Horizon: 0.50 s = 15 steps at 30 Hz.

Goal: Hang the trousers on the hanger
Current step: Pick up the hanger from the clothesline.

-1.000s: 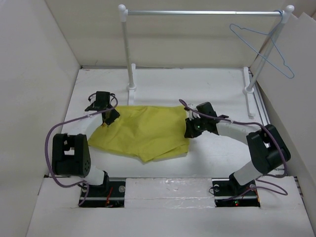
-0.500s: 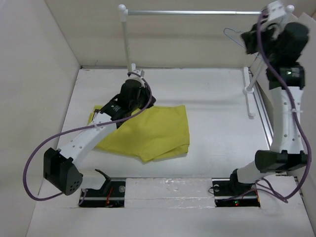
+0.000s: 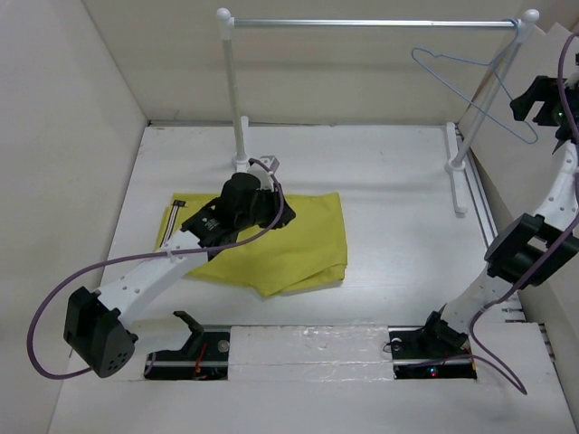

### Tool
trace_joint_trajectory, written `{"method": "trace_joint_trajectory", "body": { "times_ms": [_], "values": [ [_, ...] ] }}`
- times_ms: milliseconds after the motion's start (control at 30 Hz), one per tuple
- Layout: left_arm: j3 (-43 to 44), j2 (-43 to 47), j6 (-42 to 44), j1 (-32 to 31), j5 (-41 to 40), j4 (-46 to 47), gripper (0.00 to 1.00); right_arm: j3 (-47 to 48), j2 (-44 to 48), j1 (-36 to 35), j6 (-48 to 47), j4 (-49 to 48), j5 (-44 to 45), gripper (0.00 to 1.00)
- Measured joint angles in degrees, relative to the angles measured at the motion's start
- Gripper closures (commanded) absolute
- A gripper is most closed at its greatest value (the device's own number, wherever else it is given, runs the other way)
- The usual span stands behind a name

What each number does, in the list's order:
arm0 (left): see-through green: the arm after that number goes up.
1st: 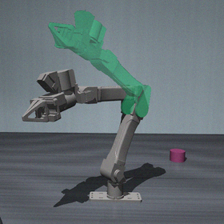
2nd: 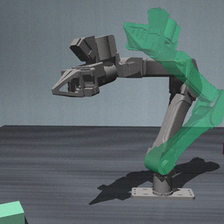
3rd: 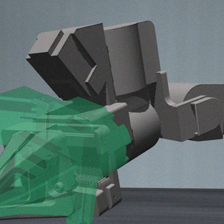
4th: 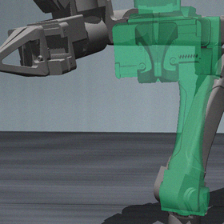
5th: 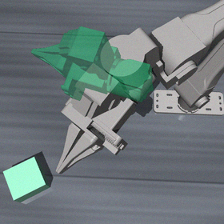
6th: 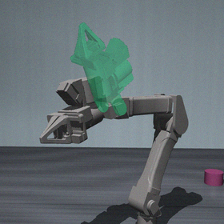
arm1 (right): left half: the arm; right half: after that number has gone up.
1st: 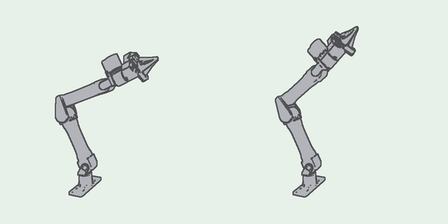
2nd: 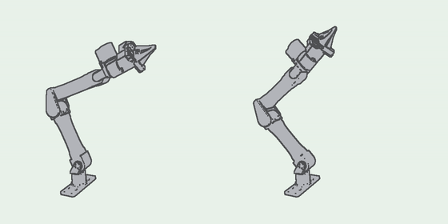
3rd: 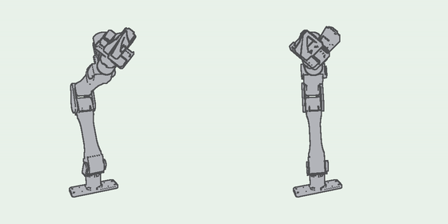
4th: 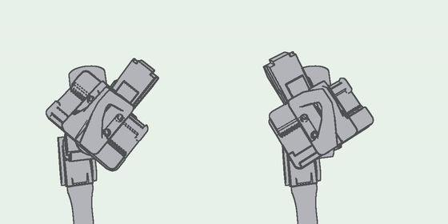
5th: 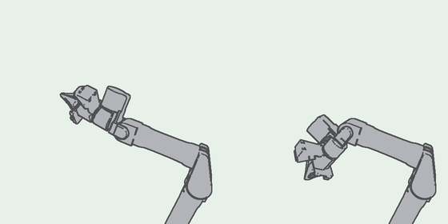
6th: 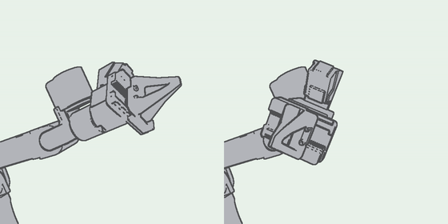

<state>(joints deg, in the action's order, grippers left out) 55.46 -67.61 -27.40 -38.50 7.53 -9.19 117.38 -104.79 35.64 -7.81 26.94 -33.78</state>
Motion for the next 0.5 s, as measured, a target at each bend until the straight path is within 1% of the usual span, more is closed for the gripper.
{"method": "trace_joint_trajectory", "body": {
  "times_ms": [133, 233, 300, 333, 367, 400, 433, 500],
  "values": [
    [-0.1, 0.2, 0.6, -1.8, 0.9, 0.2, 0.86, -2.1, -1.3, -0.9, 0.1, -0.2, -5.4, 0.05],
    [-0.3, -0.2, 1.1, -1.9, 0.8, 0.0, 0.87, -2.4, -2.0, -1.9, -0.8, -0.2, -9.0, 0.07],
    [-0.3, -0.7, 1.5, -1.9, 0.5, -0.2, 0.87, -3.2, -2.0, -2.5, -1.7, 0.1, -10.9, 0.17],
    [-0.3, -0.9, 1.6, -1.9, 0.3, -0.3, 0.87, -3.8, -2.0, -2.9, -2.3, 0.1, -11.5, 0.26],
    [-0.3, -1.2, 1.7, -1.9, 0.2, -0.5, 0.87, -4.5, -1.9, -3.2, -2.8, 0.1, -12.1, 0.44],
    [-0.3, -1.3, 1.7, -1.9, 0.1, -0.6, 0.87, -5.3, -1.7, -3.5, -3.2, 0.0, -12.4, 0.52],
    [-0.3, -1.6, 1.8, -1.9, 0.0, -0.6, 0.87, -6.5, -1.4, -3.9, -3.5, 0.0, -12.7, 0.65],
    [-0.3, -2.0, 1.9, -1.9, -0.1, -0.7, 0.87, -8.9, -0.5, -4.4, -3.8, 0.1, -12.7, 0.78]
  ]
}}
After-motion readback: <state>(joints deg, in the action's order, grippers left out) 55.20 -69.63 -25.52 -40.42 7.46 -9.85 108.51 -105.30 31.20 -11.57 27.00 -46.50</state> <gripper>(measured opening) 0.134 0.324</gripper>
